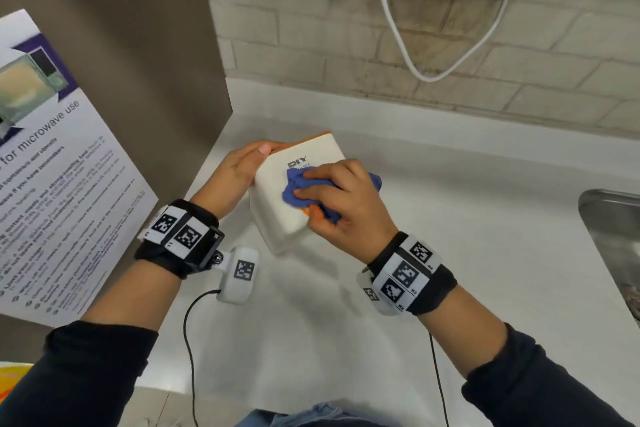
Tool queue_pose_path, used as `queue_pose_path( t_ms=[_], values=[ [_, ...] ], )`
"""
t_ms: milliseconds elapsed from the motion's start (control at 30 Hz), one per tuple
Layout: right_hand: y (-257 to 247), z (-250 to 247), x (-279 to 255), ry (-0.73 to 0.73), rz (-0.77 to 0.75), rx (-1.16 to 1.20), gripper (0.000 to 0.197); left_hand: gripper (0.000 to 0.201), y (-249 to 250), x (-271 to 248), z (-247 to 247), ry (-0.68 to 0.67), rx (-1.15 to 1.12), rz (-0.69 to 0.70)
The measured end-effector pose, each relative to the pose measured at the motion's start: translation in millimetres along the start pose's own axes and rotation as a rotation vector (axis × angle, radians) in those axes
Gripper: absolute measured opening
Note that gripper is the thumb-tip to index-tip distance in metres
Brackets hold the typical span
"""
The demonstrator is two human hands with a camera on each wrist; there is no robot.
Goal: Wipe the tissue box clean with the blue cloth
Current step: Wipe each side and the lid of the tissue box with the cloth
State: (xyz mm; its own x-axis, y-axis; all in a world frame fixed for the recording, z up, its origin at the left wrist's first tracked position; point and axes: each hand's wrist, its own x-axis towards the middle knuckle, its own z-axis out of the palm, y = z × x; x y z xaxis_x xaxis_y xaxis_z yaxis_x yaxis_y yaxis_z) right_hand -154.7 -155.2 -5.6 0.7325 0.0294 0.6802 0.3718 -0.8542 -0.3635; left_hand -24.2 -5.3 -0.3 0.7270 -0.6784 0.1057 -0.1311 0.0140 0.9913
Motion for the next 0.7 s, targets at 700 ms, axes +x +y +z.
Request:
queue_pose_path(
  t_ms=[700],
  values=[
    [-5.4, -17.3, 33.6, -0.353, 0.04, 0.514, 0.027, 0.03, -0.9, -0.1, 4.9, -0.019, 0.055, 0.049]
  ],
)
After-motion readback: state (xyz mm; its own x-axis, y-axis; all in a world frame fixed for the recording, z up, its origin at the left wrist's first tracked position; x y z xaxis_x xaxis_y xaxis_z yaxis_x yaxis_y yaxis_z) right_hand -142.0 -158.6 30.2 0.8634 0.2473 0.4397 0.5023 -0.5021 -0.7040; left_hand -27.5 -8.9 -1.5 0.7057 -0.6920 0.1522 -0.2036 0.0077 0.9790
